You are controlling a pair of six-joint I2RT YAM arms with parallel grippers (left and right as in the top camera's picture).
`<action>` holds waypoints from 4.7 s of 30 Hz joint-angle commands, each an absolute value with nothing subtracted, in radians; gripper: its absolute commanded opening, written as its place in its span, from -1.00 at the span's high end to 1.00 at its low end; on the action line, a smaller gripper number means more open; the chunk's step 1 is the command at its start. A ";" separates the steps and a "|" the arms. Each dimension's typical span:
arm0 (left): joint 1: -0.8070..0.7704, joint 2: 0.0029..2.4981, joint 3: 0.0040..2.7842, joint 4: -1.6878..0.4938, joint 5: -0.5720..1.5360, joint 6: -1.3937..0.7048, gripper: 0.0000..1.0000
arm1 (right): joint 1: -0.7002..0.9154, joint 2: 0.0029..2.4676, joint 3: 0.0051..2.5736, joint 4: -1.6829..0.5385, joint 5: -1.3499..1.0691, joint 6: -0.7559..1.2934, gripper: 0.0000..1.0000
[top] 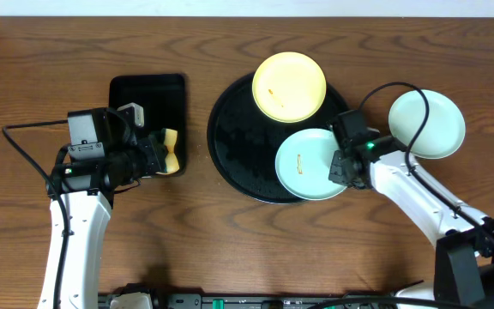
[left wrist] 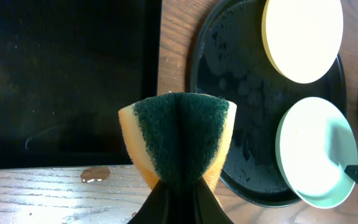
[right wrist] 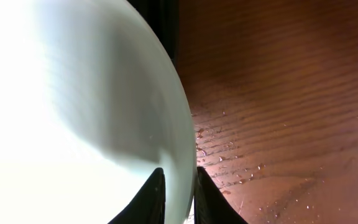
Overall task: Clean dirty plates on tray and stack at the side
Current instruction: 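Grasp the pale green plate rim with the right gripper and tilt it, then bring the sponge in the left gripper over the held plate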
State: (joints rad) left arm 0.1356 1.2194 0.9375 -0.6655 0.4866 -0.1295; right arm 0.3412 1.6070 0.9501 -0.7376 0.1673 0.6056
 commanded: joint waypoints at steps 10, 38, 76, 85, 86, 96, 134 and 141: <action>0.140 1.214 0.966 -0.665 0.478 -0.108 0.85 | 0.236 1.601 0.966 -0.699 0.018 0.455 0.71; 0.140 1.214 0.966 -0.666 0.478 -0.108 0.85 | 0.236 1.601 0.888 -0.630 0.018 0.467 0.97; 0.053 1.369 0.966 -0.330 0.346 -0.010 0.85 | 0.620 1.327 0.888 -0.504 0.801 0.367 0.98; 0.028 1.309 0.966 -0.295 0.448 -0.192 0.85 | 0.471 1.327 0.888 -0.528 0.350 0.522 0.98; -0.004 1.301 0.966 -0.297 0.453 -0.197 0.85 | 0.428 1.328 0.888 -0.544 0.250 0.532 0.98; -0.344 1.300 0.966 -0.205 0.245 -0.206 0.85 | 0.256 1.383 0.754 -0.503 -0.028 0.538 0.98; -0.721 1.674 0.966 -0.019 0.242 -0.219 0.85 | 0.256 1.384 0.684 -0.330 0.048 0.534 0.97; -0.765 1.679 0.966 0.022 0.241 -0.211 0.85 | 0.256 1.384 0.684 -0.333 0.048 0.534 0.97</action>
State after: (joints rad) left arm -0.7441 1.6787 0.9413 0.0071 0.2543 -0.2131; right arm 0.2611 1.3872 0.6834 -0.3340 0.0376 0.5232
